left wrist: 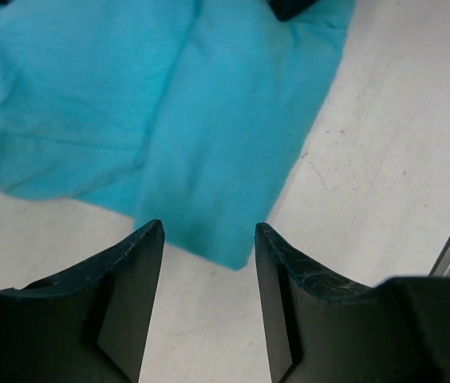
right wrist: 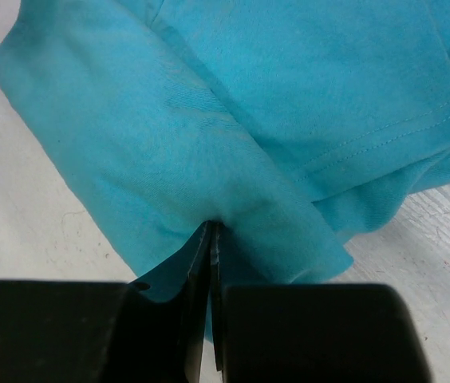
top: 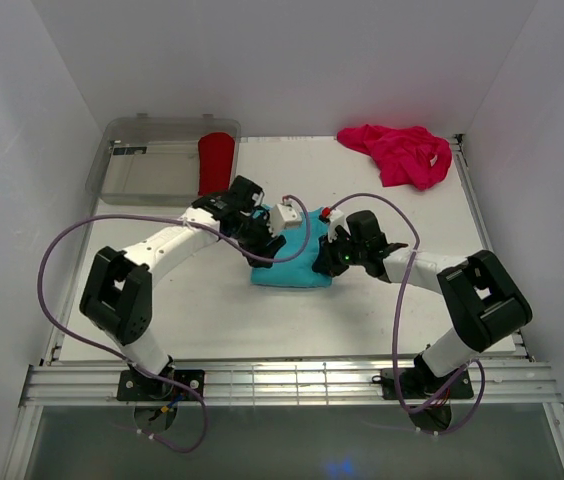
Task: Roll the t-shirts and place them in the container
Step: Roll the T-shirt to the center of the board.
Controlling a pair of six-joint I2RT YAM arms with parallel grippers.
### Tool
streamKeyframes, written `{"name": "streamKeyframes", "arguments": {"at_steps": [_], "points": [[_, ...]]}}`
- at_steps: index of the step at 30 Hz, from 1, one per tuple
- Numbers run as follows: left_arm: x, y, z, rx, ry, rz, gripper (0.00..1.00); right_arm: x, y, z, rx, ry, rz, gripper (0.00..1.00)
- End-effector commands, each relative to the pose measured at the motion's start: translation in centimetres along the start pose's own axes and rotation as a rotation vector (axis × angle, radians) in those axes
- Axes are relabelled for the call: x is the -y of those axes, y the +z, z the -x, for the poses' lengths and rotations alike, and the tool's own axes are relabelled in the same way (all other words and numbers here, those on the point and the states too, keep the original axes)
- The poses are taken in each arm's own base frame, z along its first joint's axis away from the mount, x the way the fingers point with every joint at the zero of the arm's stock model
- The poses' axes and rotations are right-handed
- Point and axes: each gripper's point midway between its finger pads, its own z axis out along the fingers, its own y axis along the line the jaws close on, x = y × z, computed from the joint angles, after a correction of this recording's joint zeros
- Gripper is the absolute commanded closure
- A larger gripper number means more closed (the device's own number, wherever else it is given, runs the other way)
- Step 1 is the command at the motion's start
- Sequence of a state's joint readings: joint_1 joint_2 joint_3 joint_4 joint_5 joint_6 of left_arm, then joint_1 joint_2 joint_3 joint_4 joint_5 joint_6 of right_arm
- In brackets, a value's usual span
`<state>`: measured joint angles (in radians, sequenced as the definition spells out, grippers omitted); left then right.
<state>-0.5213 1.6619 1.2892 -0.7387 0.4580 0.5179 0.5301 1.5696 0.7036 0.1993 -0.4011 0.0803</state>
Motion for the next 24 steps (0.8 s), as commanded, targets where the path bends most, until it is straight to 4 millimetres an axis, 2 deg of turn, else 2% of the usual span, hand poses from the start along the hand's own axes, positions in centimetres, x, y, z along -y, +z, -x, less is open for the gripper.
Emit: {"name": "streamKeyframes", "arguments": {"at_steps": [1,2,4,7,8,9,13,14,15,17,18,21,24], "points": [[3.5,2.1,-2.6,-0.137,0.173,-0.038,0.39,-0.2,-0.1,1.3,0.014,0.005,0.013,0.92],[4.0,2.7,-2.8,-0.163,0.216,-0.033,0.39,-0.3,-0.2,1.5,0.019,0.002,0.012,0.92],[3.0,3.1,-2.2,-0.164,0.239,0.017,0.38,-0.2,-0.3,1.3,0.018,0.004,0.004,0.92],[1.5,2.5,-1.1,-0.151,0.259,0.110,0.36,-0.4,-0.5,1.3,0.027,-0.003,0.009,0.92],[1.4,2.4,-1.1,-0.153,0.264,0.119,0.29,-0.5,-0.7,1.2,0.031,-0.005,0.011,0.92],[1.5,2.4,-1.1,-0.153,0.270,0.117,0.28,-0.5,-0.7,1.3,0.037,-0.007,0.009,0.92],[2.4,3.7,-3.1,-0.185,0.290,0.088,0.24,-0.3,-0.9,1.5,0.046,-0.014,0.000,0.92],[3.1,4.3,-4.4,-0.211,0.297,0.069,0.24,-0.3,-0.8,1.5,0.046,-0.014,0.001,0.92],[3.1,4.6,-5.0,-0.224,0.305,0.075,0.25,-0.3,-0.8,1.6,0.045,-0.016,0.004,0.92],[2.9,5.2,-5.7,-0.232,0.332,0.090,0.24,-0.4,-0.7,1.6,0.042,-0.018,0.013,0.92],[2.8,5.4,-6.6,-0.256,0.338,0.094,0.24,-0.3,-0.7,1.6,0.041,-0.016,0.012,0.92],[2.5,5.5,-7.2,-0.267,0.368,0.107,0.23,-0.2,-0.7,1.5,0.038,-0.016,0.009,0.92],[1.2,5.8,-7.6,-0.277,0.391,0.178,0.23,-0.1,-0.6,1.2,0.033,-0.022,0.010,0.92]]}}
